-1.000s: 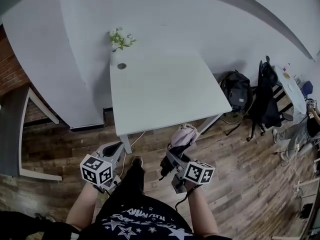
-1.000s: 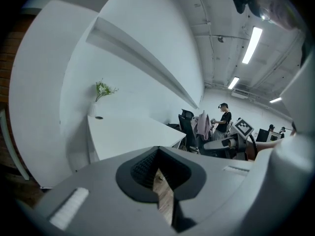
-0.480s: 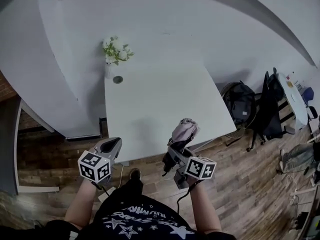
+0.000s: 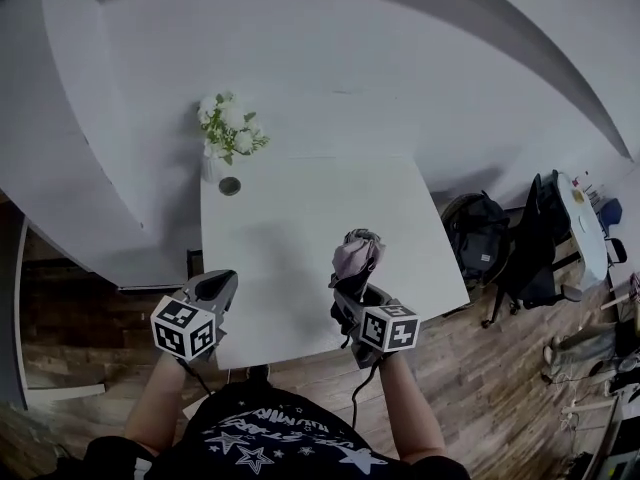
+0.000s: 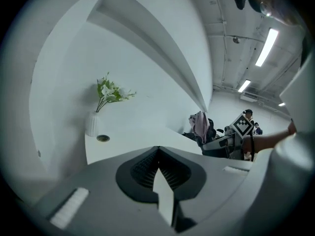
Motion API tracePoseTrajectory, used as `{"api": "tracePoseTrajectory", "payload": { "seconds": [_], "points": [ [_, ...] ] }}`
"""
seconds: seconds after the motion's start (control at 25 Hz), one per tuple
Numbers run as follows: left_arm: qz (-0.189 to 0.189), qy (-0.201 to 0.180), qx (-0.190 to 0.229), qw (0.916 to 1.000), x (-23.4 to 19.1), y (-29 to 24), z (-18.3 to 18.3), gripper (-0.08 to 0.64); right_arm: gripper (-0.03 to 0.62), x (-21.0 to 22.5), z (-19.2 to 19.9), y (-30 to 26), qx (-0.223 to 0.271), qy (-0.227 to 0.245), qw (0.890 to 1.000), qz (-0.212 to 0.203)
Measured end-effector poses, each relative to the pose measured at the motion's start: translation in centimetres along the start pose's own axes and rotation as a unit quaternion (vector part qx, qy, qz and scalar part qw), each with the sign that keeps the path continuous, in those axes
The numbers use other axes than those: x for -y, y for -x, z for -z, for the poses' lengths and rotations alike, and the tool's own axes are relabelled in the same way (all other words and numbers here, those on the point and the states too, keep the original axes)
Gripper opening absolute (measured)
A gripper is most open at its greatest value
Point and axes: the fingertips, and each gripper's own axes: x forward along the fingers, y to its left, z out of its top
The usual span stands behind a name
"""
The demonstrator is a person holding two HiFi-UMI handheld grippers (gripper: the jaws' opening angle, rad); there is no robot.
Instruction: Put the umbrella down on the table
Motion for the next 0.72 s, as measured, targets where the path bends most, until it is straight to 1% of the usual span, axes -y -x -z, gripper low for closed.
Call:
{"api": "tracePoseTrajectory", "payload": {
  "seconds": [0.16, 0.32, 0.44, 0.6, 0.64, 0.72],
  "points": [
    [-0.009, 0.005, 0.001, 0.9999, -2.4, -2.0, -1.3, 0.003, 0.244, 1.5, -2.7, -3.7, -0.021, 0.062, 0.997, 0.028],
    [-0.019, 0.01, 0.0, 0.9998, -3.8, -3.0, -2.1, 0.003, 0.244, 1.8, -4.7, -7.0, -0.042, 0.115, 0.992, 0.029],
    [-0.032, 0.017, -0.003, 0.9993, -4.6, -3.6, -2.0, 0.003, 0.242, 2.0, -5.6, -9.0, -0.066, 0.172, 0.982, 0.031],
    [-0.059, 0.027, -0.006, 0.9978, -5.2, -3.9, -1.7, 0.003, 0.242, 2.0, -6.6, -11.3, -0.086, 0.224, 0.971, 0.015],
    [-0.069, 0.029, -0.006, 0.9972, -5.3, -4.0, -1.6, 0.003, 0.242, 2.2, -6.8, -11.9, -0.092, 0.241, 0.966, 0.013],
    [-0.092, 0.034, -0.005, 0.9952, -5.5, -4.0, -1.6, 0.003, 0.242, 2.9, -7.2, -13.1, -0.105, 0.284, 0.953, 0.01]
  ]
}}
